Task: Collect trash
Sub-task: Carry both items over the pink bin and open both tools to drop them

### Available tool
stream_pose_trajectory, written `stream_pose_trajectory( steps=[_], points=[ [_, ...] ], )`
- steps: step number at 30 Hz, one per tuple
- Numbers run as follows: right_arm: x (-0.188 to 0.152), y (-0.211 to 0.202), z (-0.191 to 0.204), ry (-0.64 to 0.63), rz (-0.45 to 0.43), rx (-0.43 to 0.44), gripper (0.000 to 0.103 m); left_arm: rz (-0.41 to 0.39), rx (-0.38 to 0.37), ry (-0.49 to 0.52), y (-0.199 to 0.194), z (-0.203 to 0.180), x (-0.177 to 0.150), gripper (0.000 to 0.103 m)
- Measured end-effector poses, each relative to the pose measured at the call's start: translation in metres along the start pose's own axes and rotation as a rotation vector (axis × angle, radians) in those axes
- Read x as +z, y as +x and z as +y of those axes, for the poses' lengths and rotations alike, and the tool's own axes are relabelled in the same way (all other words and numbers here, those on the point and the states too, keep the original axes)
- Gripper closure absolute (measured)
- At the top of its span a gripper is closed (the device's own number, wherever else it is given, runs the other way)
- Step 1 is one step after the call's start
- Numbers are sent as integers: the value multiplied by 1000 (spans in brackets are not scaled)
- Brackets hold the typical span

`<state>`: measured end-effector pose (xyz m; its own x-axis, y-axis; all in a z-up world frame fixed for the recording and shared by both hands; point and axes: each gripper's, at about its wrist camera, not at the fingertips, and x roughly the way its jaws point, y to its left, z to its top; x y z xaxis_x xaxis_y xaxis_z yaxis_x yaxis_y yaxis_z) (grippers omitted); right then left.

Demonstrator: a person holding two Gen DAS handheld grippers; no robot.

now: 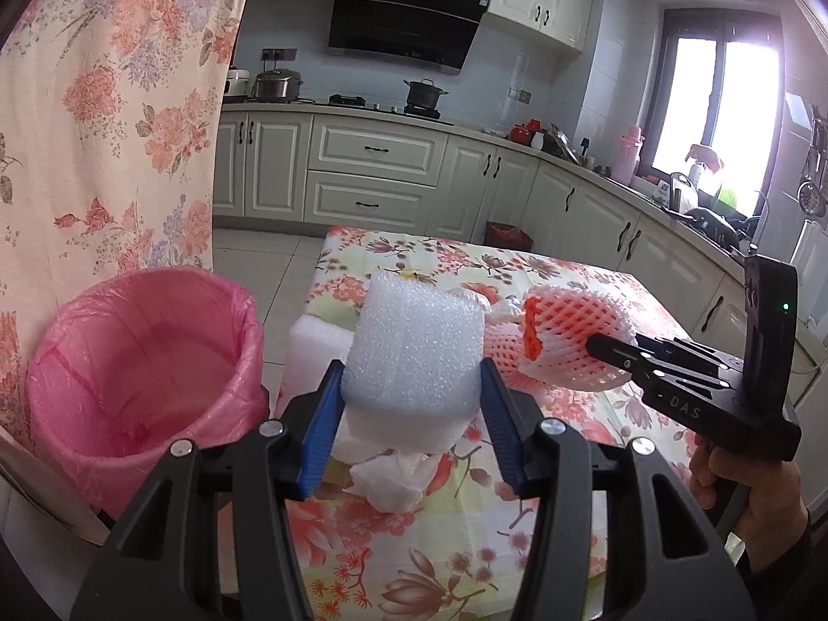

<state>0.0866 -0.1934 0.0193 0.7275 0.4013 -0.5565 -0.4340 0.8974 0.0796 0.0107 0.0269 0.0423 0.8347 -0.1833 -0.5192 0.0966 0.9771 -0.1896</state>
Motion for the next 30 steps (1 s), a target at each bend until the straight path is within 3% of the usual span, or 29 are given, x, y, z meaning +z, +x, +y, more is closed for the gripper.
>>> stream_pose_trajectory(
  steps=[18, 30],
  points=[
    [57, 19, 63, -80, -44, 106, 72, -117, 250, -111, -56, 99, 32, 53],
    [93, 58, 144, -164, -18, 235, 72, -126, 322, -170, -67, 145, 30, 52]
  ],
)
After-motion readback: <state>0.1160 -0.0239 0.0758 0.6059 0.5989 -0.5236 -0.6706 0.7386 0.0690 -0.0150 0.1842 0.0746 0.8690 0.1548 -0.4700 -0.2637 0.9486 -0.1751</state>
